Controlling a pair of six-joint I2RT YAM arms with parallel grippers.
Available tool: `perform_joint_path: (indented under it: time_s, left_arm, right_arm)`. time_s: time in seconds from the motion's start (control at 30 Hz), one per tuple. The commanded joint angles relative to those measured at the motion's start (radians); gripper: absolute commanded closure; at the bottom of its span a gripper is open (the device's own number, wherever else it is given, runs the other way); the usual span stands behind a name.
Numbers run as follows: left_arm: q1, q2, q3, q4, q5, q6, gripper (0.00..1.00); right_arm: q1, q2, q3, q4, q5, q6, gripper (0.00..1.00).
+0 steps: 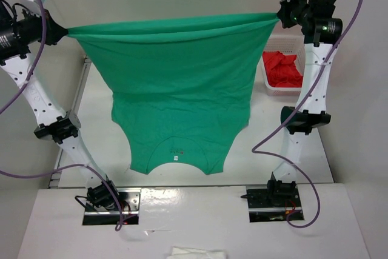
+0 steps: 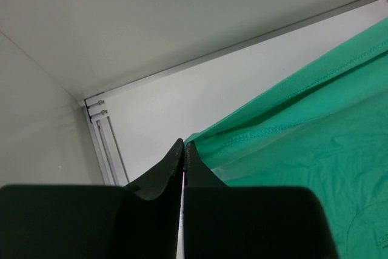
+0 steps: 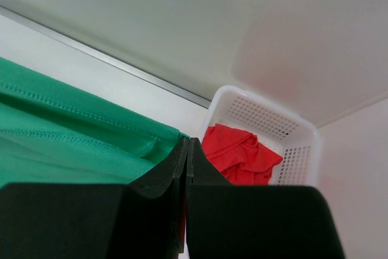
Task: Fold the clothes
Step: Fold the tank top
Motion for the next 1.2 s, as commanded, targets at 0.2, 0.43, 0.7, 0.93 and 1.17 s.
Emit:
perform_joint_path:
  time_s: [0.2,0.43,0.7,0.93,1.17]
  left_arm:
    - [0.012,0.019,0.018,0.06,0.026,-0.015,1.0]
    - [0.012,0.091,0.018,0.122,0.026,-0.039,1.0]
    - [0.012,0.153,0.018,0.24,0.017,-0.113,1.0]
    - [-0.031,0.197,0.018,0.271,-0.004,-0.127,1.0]
    - [-0.13,0.297,0.018,0.261,-0.049,-0.098,1.0]
  right_arm:
    - [-0.006,0.136,0.148,0.003,0.05,0.02,1.0]
    - [0.016,0.234,0.21,0.055,0.07,0.029,1.0]
    - [0.007,0.289,0.21,0.161,0.09,0.058,1.0]
    - [0.016,0.34,0.21,0.231,0.139,0.047,1.0]
    - [0.025,0.404,0.21,0.288,0.173,0.038,1.0]
